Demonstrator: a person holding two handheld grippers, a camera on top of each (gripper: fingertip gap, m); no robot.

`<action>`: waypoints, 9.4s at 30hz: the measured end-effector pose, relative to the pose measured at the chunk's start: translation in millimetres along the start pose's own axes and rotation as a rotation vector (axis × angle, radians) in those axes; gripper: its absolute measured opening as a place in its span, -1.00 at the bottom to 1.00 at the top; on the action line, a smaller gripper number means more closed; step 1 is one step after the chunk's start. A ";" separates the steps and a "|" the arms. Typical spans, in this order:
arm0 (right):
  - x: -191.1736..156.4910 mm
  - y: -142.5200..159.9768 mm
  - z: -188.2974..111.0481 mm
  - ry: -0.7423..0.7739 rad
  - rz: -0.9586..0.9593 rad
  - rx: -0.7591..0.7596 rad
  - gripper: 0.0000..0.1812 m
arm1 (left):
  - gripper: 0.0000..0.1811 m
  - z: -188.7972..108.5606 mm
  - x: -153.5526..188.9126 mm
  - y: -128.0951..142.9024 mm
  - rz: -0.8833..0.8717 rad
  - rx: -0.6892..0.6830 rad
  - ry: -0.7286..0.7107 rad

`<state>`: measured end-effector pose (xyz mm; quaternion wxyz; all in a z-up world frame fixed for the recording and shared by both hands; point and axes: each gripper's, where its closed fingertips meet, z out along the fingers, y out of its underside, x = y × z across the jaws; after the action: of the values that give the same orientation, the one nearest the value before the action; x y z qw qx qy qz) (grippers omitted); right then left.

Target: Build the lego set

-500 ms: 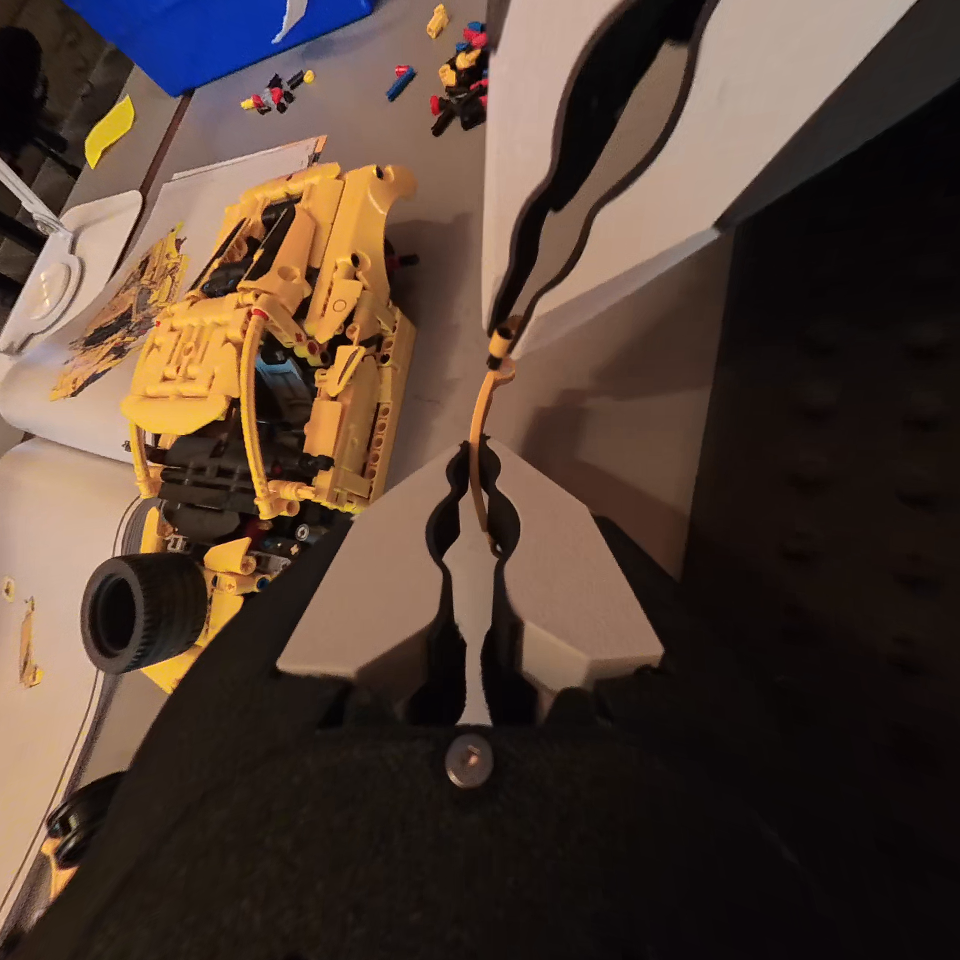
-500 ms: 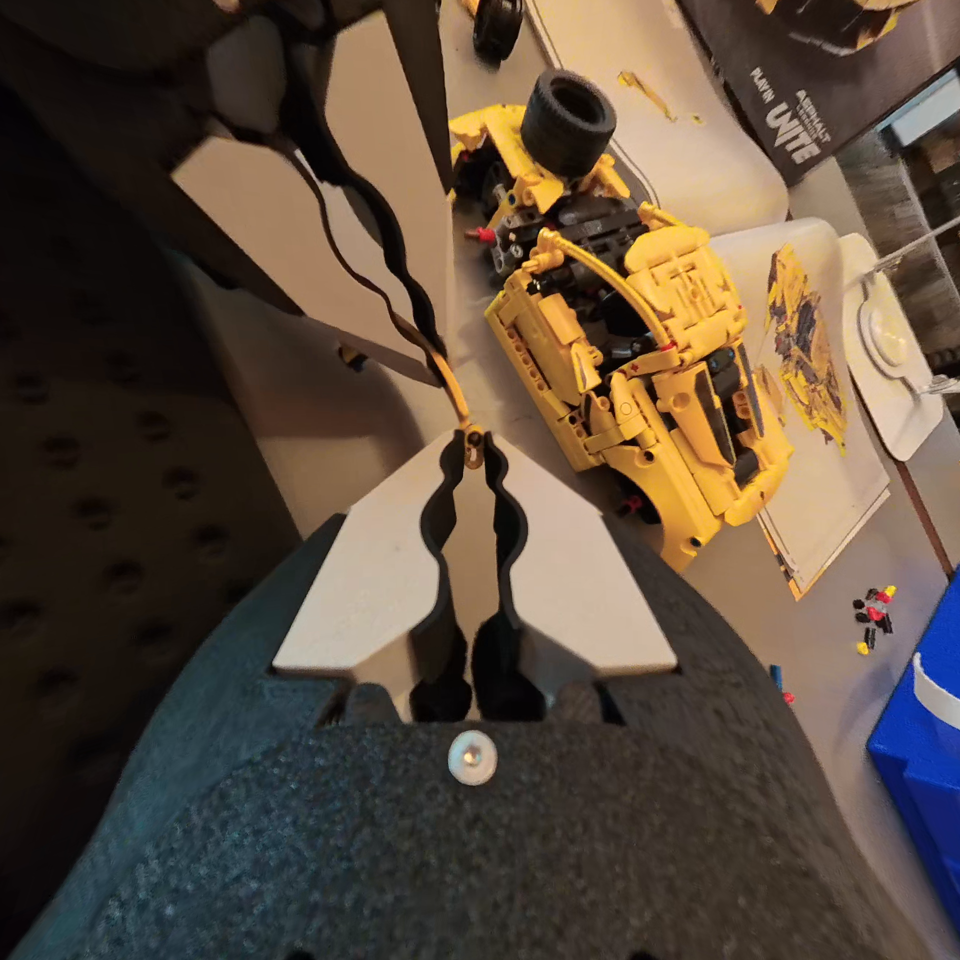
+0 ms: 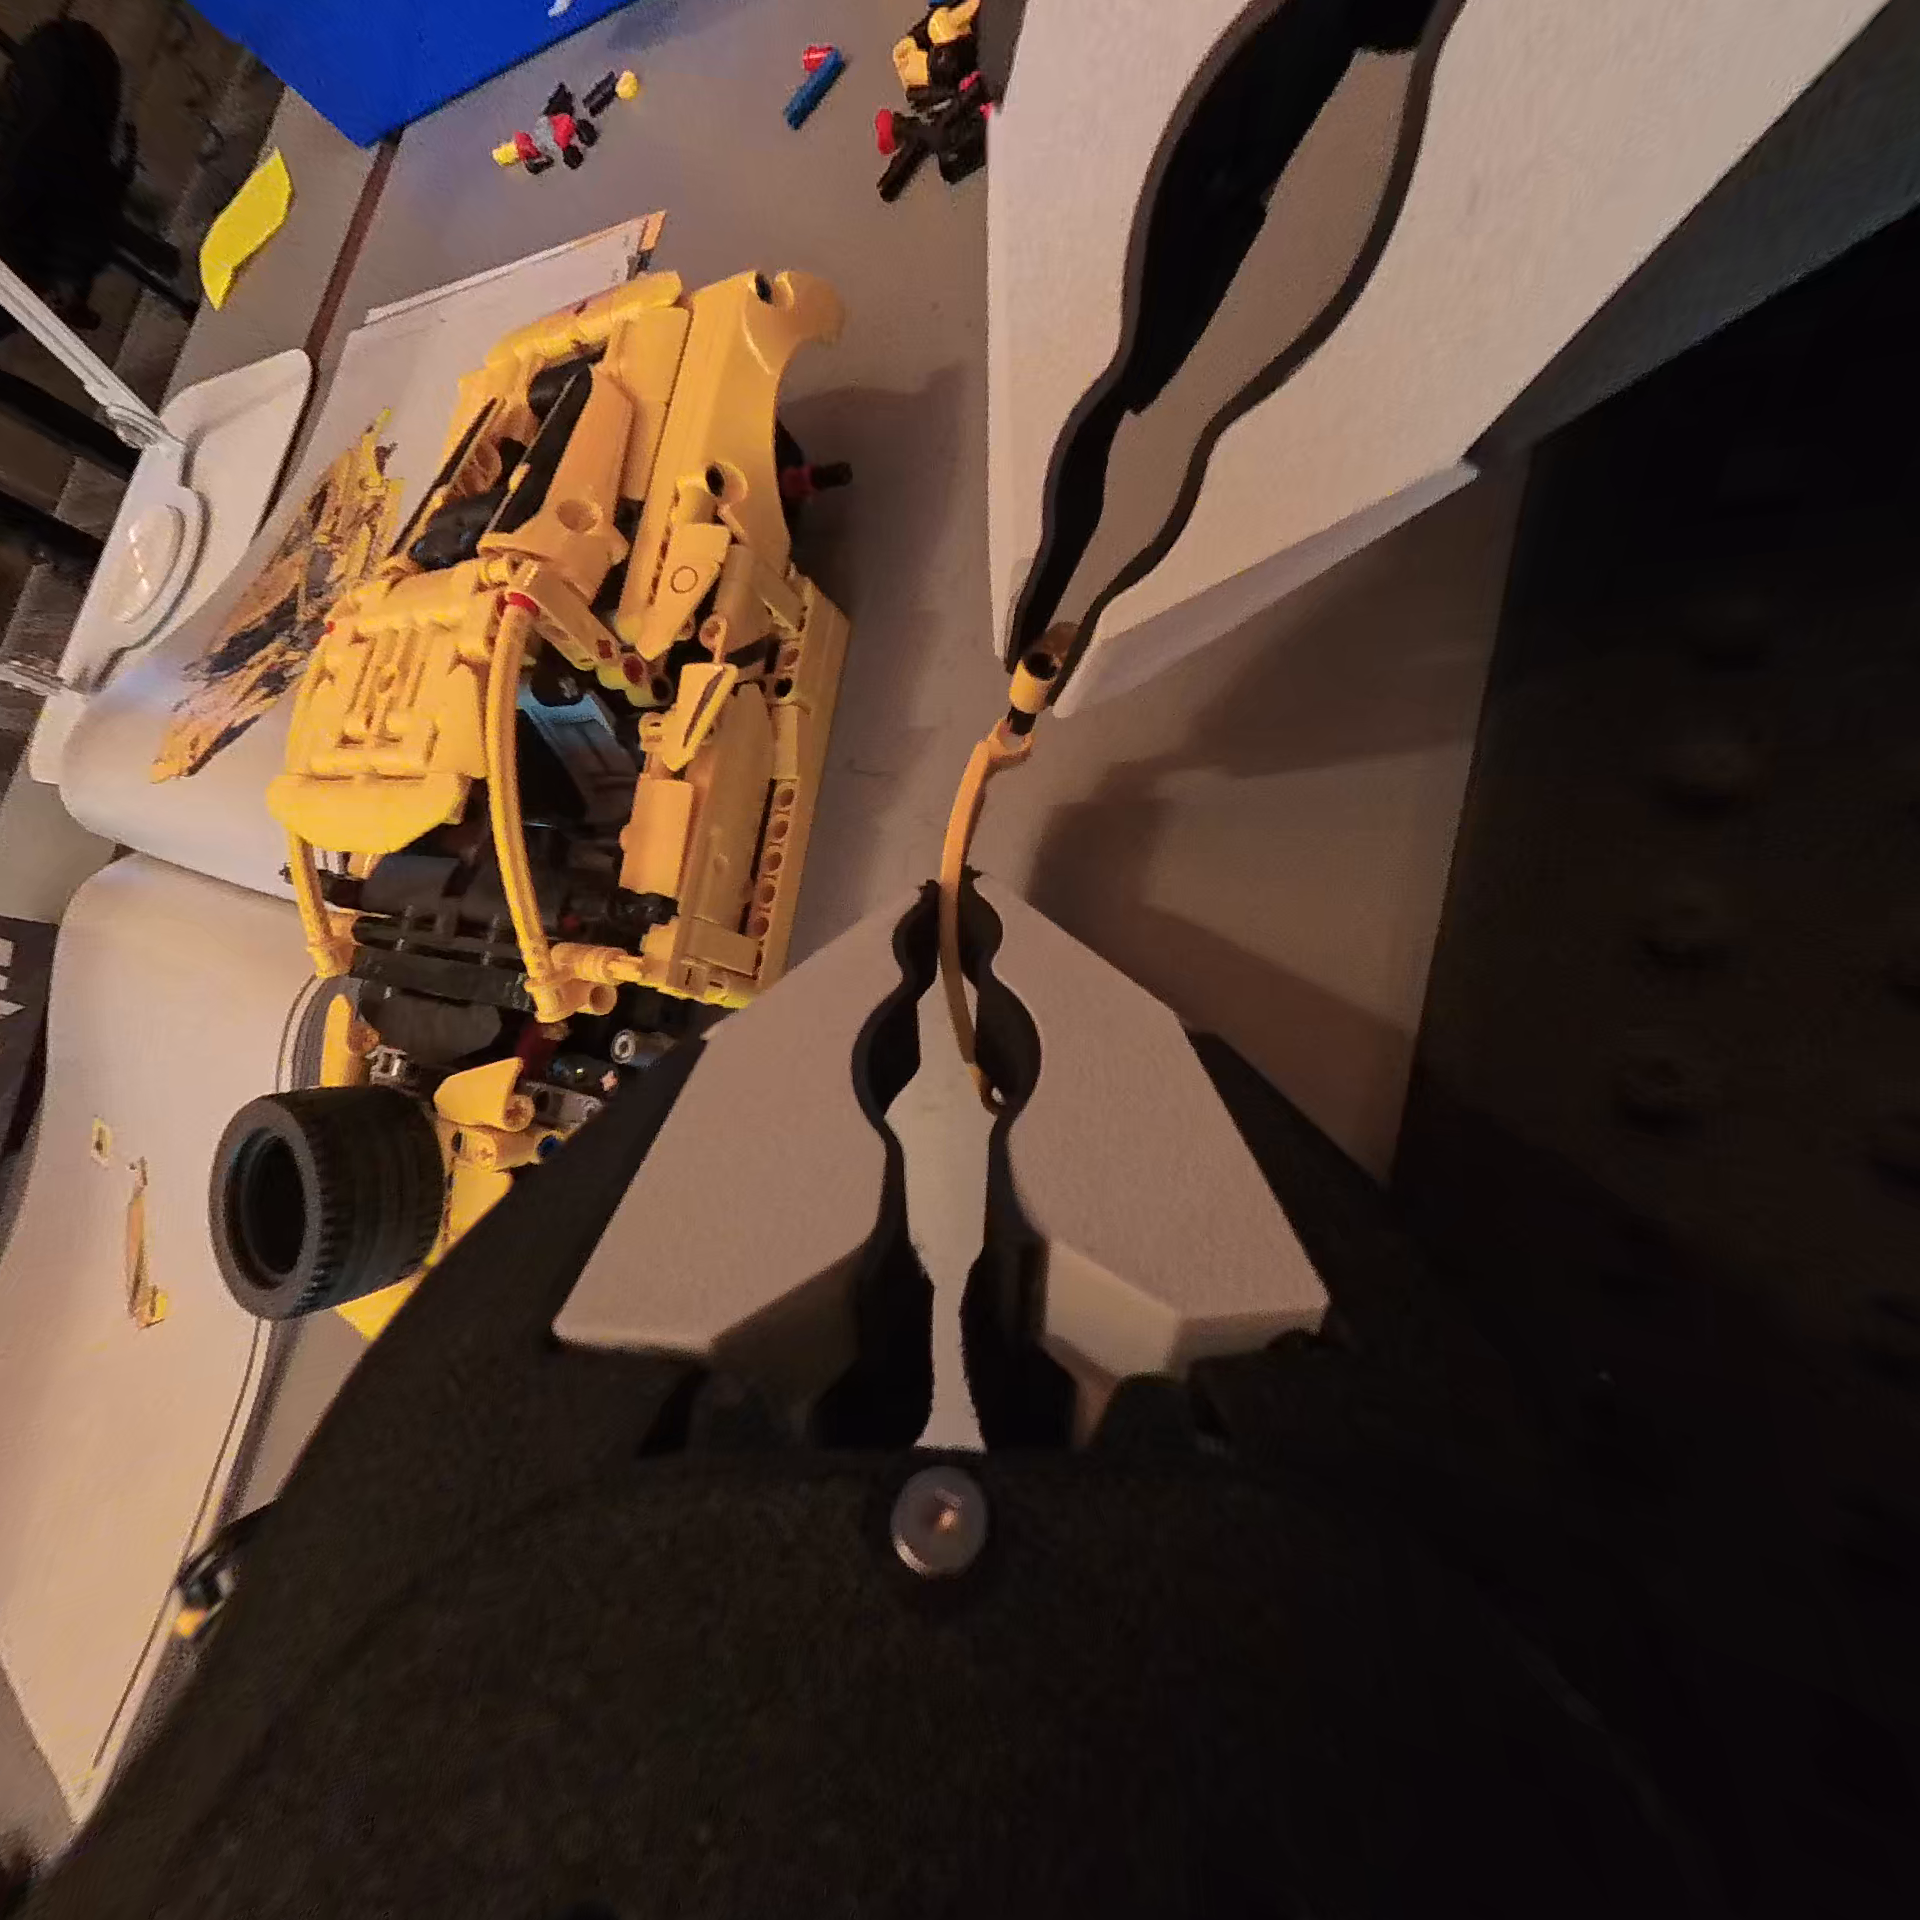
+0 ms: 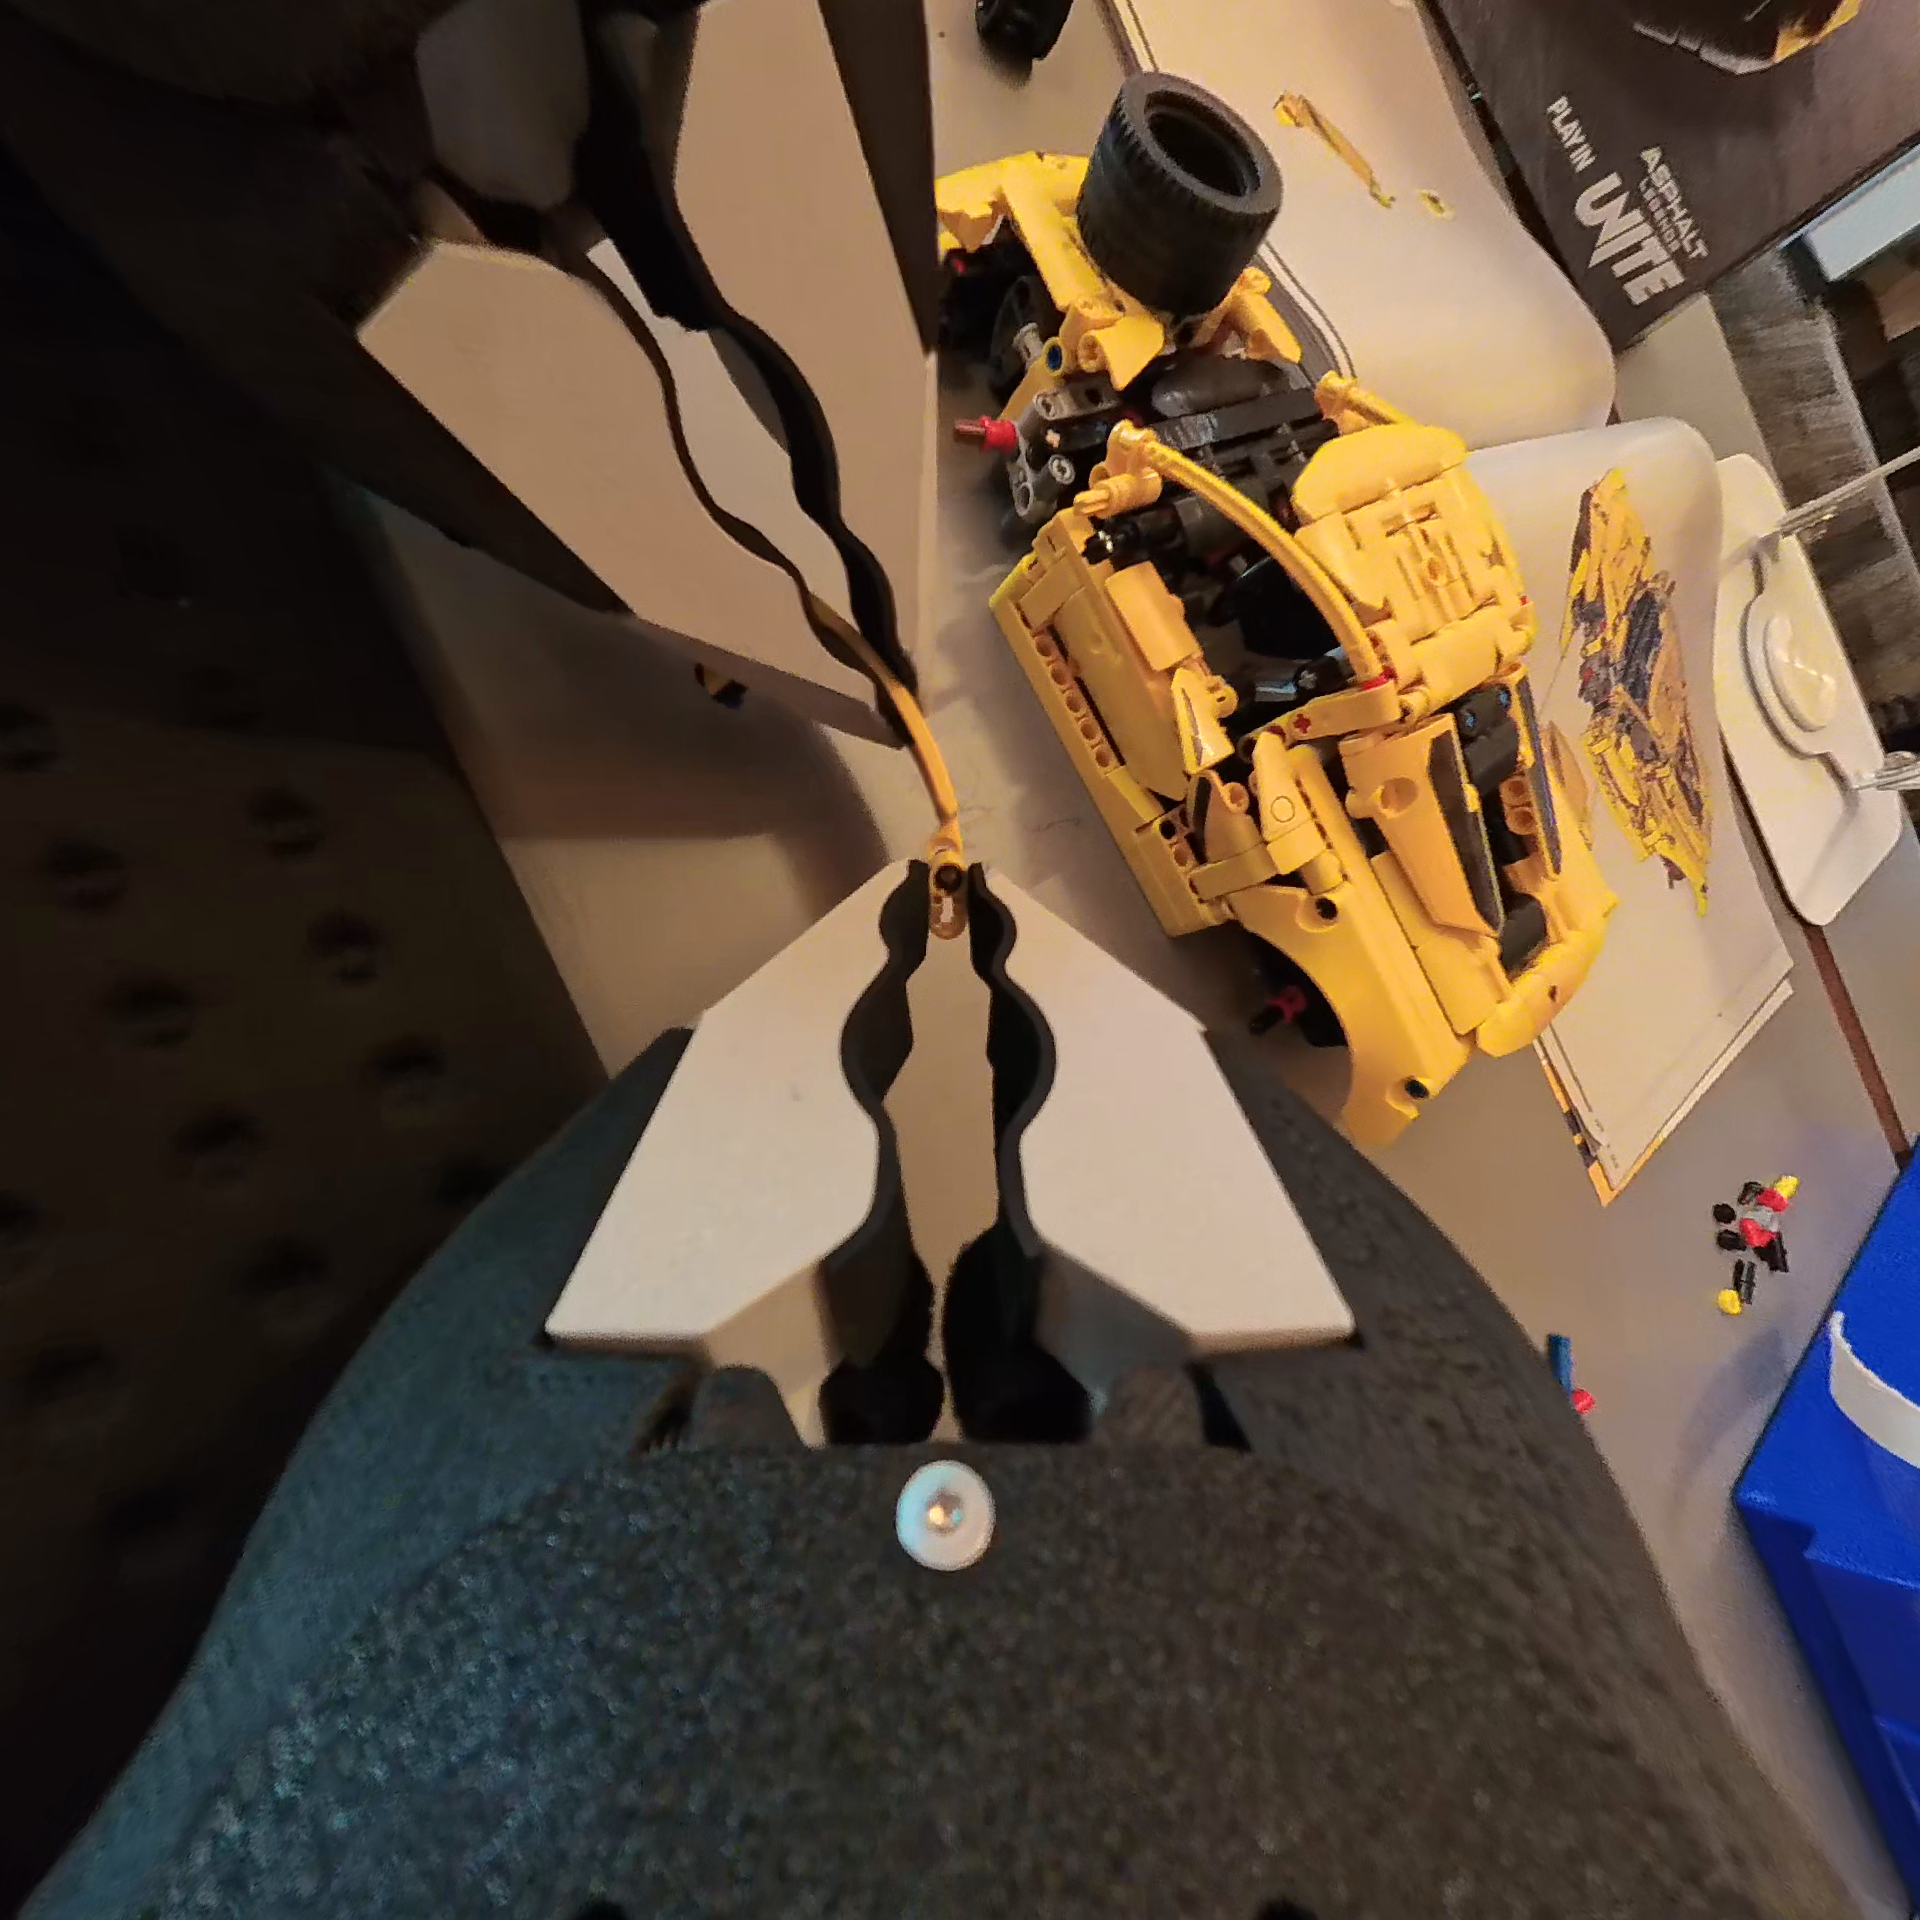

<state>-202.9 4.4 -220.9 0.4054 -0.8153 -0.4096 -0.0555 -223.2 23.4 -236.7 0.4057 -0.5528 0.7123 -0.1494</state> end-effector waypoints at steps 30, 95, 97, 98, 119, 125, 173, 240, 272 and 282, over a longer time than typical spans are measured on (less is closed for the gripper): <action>-7.5 -0.5 7.7 0.076 -0.122 0.026 -0.93 | -0.98 -0.9 2.9 1.5 0.013 0.001 0.013; -35.3 -58.9 -37.1 -0.789 0.474 0.327 -0.93 | -0.86 -76.9 9.5 -56.1 -0.062 0.259 0.500; -35.3 -57.5 -37.0 -0.766 0.451 0.310 -0.94 | -0.95 -75.9 16.3 -55.1 -0.080 0.262 0.543; -34.8 -56.6 -37.0 -0.755 0.442 0.309 -0.94 | -0.98 -75.1 16.8 -53.8 -0.082 0.259 0.543; -9.6 -45.4 -23.8 -0.644 0.524 0.395 -0.94 | -0.91 -56.6 1.0 -31.6 -0.183 0.279 0.358; 4.9 -5.9 13.6 -0.347 0.225 0.130 -0.93 | -0.69 -13.5 1.5 -3.5 -0.184 0.088 0.366; -2.9 -6.2 25.1 -0.375 -0.156 -0.150 -0.93 | -0.97 4.8 1.6 3.0 -0.188 0.111 0.363; -3.8 -1.3 25.1 -0.464 -0.200 -0.281 -0.93 | -0.97 5.1 2.5 1.8 -0.203 0.120 0.341; -3.8 2.9 26.8 -0.388 -0.077 -0.280 -0.83 | -0.97 3.0 5.9 1.3 -0.185 0.121 0.352; -1.5 -13.8 15.9 -0.332 0.174 0.136 -0.59 | -0.97 -11.7 -6.9 -12.5 -0.469 0.227 0.505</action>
<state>-217.6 19.3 -223.6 0.3898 -0.8164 -0.4015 0.1428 -223.2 22.6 -218.2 0.2307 -0.5982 0.6228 -0.4484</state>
